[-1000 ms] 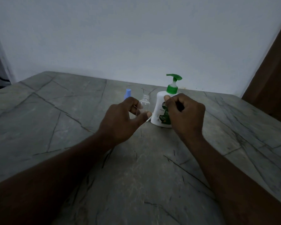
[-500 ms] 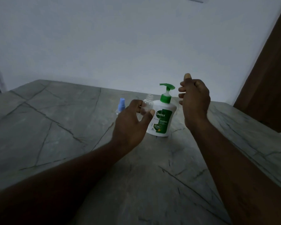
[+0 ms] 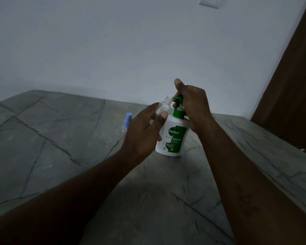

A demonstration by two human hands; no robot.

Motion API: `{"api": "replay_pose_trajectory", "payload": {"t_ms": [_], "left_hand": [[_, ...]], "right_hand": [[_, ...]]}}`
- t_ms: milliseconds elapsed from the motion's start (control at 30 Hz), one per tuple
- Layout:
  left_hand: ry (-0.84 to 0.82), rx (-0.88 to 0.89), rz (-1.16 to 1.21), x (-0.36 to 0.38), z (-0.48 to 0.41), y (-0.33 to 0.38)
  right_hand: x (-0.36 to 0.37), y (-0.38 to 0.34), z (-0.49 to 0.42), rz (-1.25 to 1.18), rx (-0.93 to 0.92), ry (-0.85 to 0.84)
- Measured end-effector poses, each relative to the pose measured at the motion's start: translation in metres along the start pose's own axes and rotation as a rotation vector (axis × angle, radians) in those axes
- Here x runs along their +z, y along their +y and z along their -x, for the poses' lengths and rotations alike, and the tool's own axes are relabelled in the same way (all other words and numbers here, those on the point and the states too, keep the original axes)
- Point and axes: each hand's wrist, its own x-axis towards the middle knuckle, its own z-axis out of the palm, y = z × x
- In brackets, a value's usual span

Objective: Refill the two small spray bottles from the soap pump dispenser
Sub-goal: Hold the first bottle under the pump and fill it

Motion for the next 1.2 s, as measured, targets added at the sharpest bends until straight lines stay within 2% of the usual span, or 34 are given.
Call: {"api": "replay_pose_trajectory", "payload": {"t_ms": [333, 567, 767, 867, 967, 1200], "left_hand": [[-0.108, -0.07, 0.095, -0.01, -0.006, 0.009], [-0.096, -0.098, 0.176, -0.013, -0.013, 0.013], [-0.06, -0.155, 0.228, -0.016, -0.012, 0.013], [-0.054, -0.17, 0.217, -0.015, -0.013, 0.015], [-0.054, -0.173, 0.218, -0.015, -0.012, 0.014], [-0.092, -0.207, 0.307, -0.021, -0.015, 0.016]], "right_hand": [[-0.004, -0.004, -0.002, -0.079, 0.062, -0.17], [-0.005, -0.001, -0.01, -0.119, 0.091, -0.243], [-0.016, -0.007, -0.02, -0.117, 0.158, -0.403], [-0.018, -0.014, -0.033, -0.106, 0.191, -0.355], [-0.008, -0.015, -0.038, 0.053, 0.171, -0.293], [-0.005, -0.008, -0.04, 0.173, 0.239, -0.34]]}}
